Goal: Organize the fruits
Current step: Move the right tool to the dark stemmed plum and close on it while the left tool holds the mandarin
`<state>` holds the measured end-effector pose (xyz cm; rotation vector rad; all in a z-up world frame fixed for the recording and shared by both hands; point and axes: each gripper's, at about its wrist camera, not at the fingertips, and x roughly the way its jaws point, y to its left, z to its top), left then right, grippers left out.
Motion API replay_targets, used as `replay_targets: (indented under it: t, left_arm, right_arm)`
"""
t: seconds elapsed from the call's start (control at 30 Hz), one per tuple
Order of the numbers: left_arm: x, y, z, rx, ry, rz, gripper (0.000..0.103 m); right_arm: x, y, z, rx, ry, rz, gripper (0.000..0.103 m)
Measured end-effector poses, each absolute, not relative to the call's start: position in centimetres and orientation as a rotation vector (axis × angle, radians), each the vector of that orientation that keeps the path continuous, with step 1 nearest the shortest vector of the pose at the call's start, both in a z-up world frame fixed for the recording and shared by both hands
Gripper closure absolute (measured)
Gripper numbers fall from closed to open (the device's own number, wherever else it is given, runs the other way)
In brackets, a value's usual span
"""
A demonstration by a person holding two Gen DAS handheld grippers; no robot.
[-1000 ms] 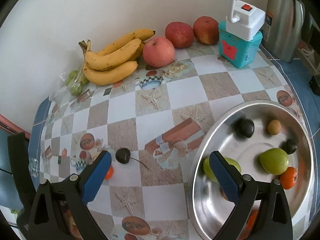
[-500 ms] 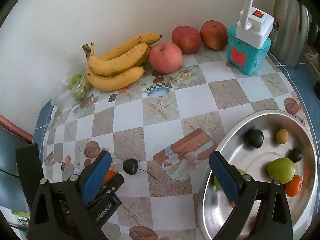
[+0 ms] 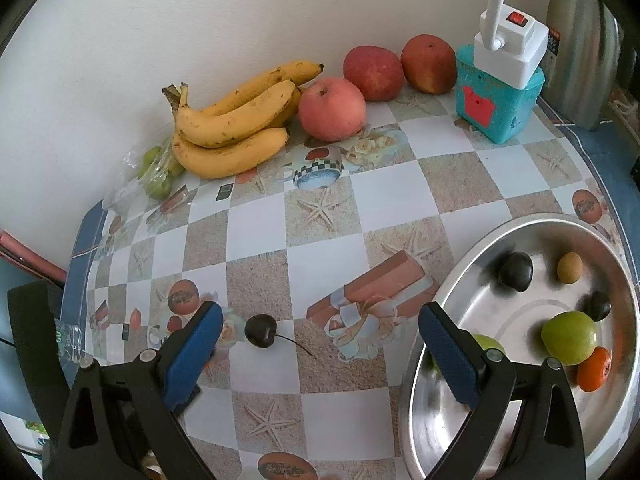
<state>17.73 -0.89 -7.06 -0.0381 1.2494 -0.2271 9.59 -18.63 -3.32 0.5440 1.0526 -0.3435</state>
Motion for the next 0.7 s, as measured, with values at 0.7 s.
replay_targets:
  t: [0.7]
  left_arm:
    - [19.5, 5.2, -6.1, -0.209, 1.238, -0.131, 0.064]
  right_arm:
    - [12.3, -11.4, -7.7, 0.277, 1.178, -0.16, 0.005]
